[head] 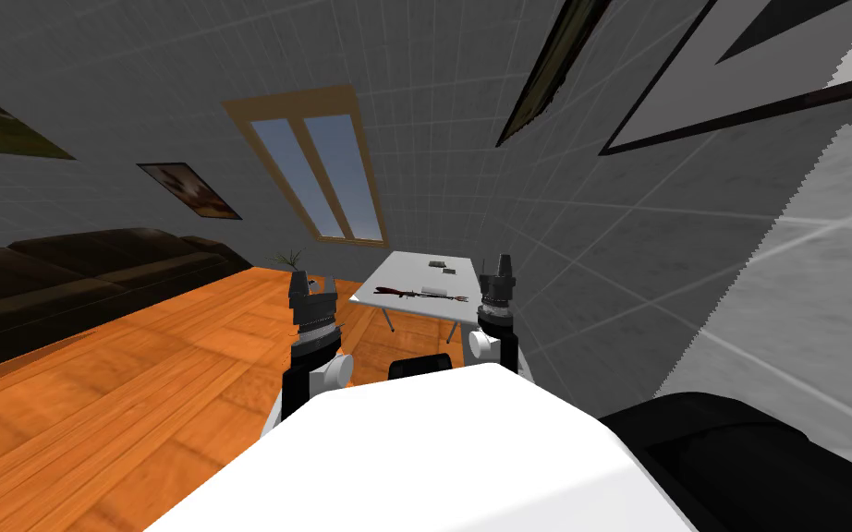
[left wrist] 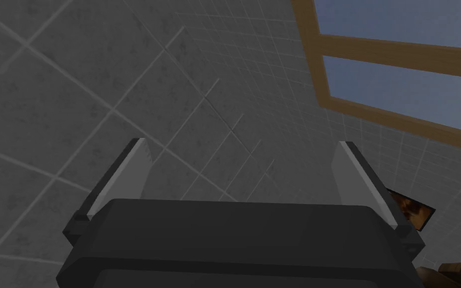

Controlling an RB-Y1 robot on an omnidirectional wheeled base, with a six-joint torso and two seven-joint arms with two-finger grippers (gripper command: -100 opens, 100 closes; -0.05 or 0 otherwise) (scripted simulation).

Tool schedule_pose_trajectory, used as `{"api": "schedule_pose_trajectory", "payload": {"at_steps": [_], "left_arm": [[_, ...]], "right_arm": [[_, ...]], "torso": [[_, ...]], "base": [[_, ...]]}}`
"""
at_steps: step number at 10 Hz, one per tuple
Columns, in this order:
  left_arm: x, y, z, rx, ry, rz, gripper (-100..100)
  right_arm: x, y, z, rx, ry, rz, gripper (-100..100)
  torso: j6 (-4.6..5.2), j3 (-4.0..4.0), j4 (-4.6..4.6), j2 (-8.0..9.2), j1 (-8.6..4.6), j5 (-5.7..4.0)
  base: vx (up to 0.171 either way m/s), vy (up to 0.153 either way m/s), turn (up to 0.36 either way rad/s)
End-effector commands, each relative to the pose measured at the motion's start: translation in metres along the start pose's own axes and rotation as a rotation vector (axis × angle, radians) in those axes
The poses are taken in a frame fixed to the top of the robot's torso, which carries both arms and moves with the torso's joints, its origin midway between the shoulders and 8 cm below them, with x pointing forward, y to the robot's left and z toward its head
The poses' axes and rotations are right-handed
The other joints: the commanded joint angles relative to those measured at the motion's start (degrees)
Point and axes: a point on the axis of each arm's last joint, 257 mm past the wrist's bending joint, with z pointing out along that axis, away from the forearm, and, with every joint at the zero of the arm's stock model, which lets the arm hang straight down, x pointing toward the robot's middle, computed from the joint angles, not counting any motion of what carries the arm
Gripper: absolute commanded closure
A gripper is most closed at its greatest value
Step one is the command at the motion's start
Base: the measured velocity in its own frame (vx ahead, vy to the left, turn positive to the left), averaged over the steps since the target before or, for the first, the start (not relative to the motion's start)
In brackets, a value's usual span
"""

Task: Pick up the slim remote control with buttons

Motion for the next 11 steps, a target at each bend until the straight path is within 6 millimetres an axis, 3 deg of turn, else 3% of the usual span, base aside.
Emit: {"api": "schedule_pose_trajectory", "payload": {"at_steps": [1, 7, 10, 11], "left_arm": [[0.0, 0.0, 0.0, 0.0, 0.0, 0.0, 0], [0.0, 0.0, 0.0, 0.0, 0.0, 0.0, 0], [0.0, 0.0, 0.0, 0.0, 0.0, 0.0, 0], [0.0, 0.0, 0.0, 0.0, 0.0, 0.0, 0]], "right_arm": [[0.007, 0.0, -0.003, 0.001, 0.045, -0.006, -100], [0.038, -0.009, -0.028, 0.041, 0.238, -0.031, -100], [0.056, -0.026, -0.058, 0.1, 0.372, -0.057, -100], [0.056, -0.026, -0.059, 0.1, 0.379, -0.058, -100]], "torso": [[0.0, 0.0, 0.0, 0.0, 0.0, 0.0], [-0.01, 0.3, 0.11, 0.51, 0.31, 0.07], [-0.01, 0.26, 0.1, 0.45, 0.13, 0.03], [-0.01, 0.3, 0.12, 0.52, 0.22, 0.05]], "base": [[-0.029, 0.015, 0.039], [-0.101, 0.053, 0.073], [-0.112, 0.048, 0.141], [0.015, 0.019, 0.046]]}}
